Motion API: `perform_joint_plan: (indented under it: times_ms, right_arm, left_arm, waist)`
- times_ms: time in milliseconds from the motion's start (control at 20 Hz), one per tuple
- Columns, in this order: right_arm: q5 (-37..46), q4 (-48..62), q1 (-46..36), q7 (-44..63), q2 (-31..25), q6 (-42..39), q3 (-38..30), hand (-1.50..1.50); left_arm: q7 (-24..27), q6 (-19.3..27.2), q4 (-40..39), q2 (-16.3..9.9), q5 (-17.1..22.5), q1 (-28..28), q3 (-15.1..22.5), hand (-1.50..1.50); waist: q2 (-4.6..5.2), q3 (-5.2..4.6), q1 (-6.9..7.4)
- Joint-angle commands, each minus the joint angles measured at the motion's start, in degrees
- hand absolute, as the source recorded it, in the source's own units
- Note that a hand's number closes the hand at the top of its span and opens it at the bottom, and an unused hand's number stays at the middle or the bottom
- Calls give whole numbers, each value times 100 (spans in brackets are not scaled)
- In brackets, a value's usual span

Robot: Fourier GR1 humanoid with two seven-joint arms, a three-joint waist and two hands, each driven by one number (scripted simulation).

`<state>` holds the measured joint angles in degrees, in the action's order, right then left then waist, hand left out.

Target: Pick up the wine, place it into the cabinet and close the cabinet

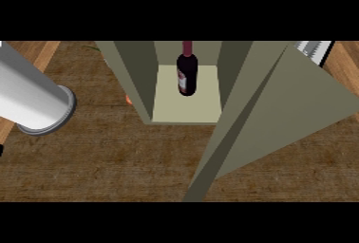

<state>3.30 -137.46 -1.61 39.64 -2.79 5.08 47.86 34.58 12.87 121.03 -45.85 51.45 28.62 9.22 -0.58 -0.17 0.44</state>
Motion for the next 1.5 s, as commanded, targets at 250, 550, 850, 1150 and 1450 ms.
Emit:
perform_joint_plan:
  times_ms: [250, 550, 850, 1150, 1450]
  right_arm:
    - [513, 585, -1693, 142, 248, 1266, 835, 150]
    - [46, 864, -2753, 426, 232, 1742, 547, 150]
    - [-797, 1666, -3856, 300, 232, 2127, -189, 150]
    - [-1549, 3179, -5701, 126, 266, 2507, -1031, 150]
    - [-1406, 4848, -6261, -994, 276, 1979, -1316, 150]
  left_arm:
    - [-397, -341, -34, 40, 333, -289, -221, -150]
    - [-589, -228, -198, 166, 259, -657, -132, -150]
    - [-640, -188, -1, 267, 170, -566, -37, -150]
    - [-682, -25, -149, 512, 14, -789, 20, -150]
    - [-748, -207, -313, 603, 4, -840, -127, -150]
  waist:
    - [37, -2, 58]
    - [63, -4, 57]
    - [86, -6, 271]
    - [75, 1, 215]
    - [86, 7, 147]
